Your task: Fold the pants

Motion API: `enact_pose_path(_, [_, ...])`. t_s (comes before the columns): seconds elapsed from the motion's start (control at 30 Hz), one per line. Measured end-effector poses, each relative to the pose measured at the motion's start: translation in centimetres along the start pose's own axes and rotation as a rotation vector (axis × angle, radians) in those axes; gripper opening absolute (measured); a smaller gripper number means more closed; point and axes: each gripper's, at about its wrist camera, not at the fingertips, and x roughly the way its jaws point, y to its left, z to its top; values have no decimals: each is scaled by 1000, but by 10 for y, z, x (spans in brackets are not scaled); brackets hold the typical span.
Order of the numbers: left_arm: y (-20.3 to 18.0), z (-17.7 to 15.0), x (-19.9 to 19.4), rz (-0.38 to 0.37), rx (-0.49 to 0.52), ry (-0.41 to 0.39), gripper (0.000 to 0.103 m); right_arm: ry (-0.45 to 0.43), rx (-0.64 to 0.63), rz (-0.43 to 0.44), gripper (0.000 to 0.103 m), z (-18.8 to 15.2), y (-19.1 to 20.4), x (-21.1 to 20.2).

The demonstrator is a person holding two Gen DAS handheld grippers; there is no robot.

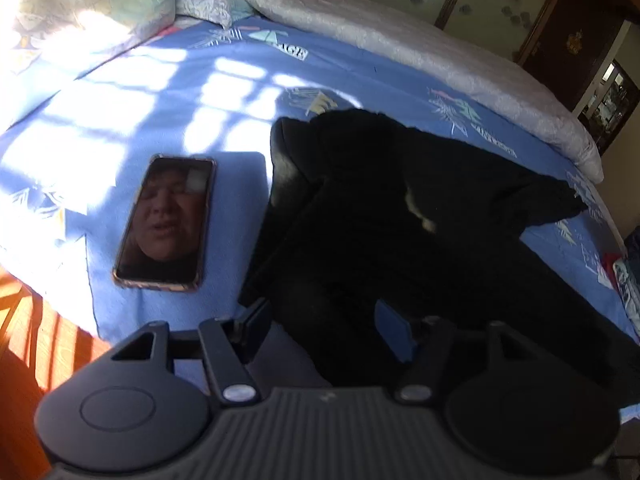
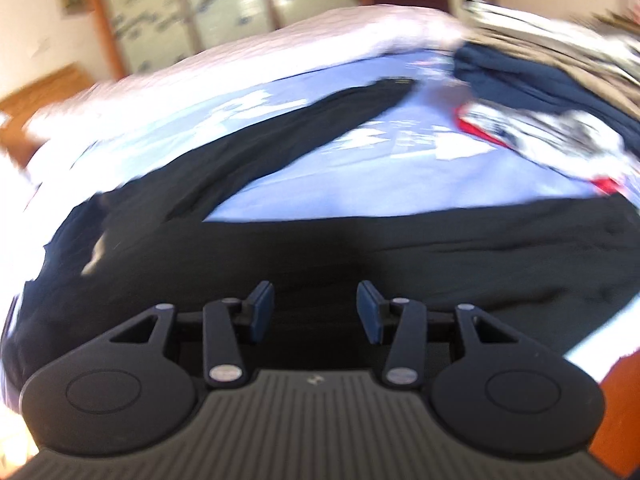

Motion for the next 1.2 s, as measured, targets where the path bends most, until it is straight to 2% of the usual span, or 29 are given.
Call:
enact_pose_path(0.1, [-1, -6, 30, -25, -64, 91, 59, -16, 156, -65, 49, 7, -52, -9])
enact_pose_path(0.3, [0, -13, 61, -18, -142, 164, 68, -83, 489, -198, 49, -3, -157, -30])
enact_pose_path(0.43, [7, -7, 67, -34, -204, 170, 70, -130, 744, -149, 50, -19, -217, -32])
enact_pose_path(0.53, [8, -2, 70, 2, -235, 166, 59, -144, 891, -95, 50, -30, -247, -24])
enact_pose_path(0.57, [6, -1, 71, 31, -224, 167, 50, -142, 931, -82, 50, -32, -253, -19])
enact_pose_path(0.6, [4, -1, 70, 55, -207, 163, 37, -139, 964, -71, 50, -34, -259, -14])
enact_pose_path(0.67, [2, -1, 64, 57, -183, 155, 11, -120, 985, -70, 50, -35, -265, -3])
enact_pose_path(0.77, [6, 1, 53, 46, -224, 140, 11, -113, 980, -81, 50, -32, -270, 6])
enact_pose_path(0.93, [17, 5, 33, -5, -313, 102, 11, -133, 897, -94, 22, -18, -268, 3])
enact_pose_path(1.0, [22, 5, 29, -27, -344, 101, 11, -130, 850, -94, 20, -13, -265, 4])
enact_pose_path(1.17, [25, 9, 31, -63, -418, 130, 11, -81, 876, -86, 25, -15, -274, 18])
enact_pose_path(1.2, [25, 8, 31, -62, -423, 133, 11, -78, 855, -99, 20, -12, -270, 16])
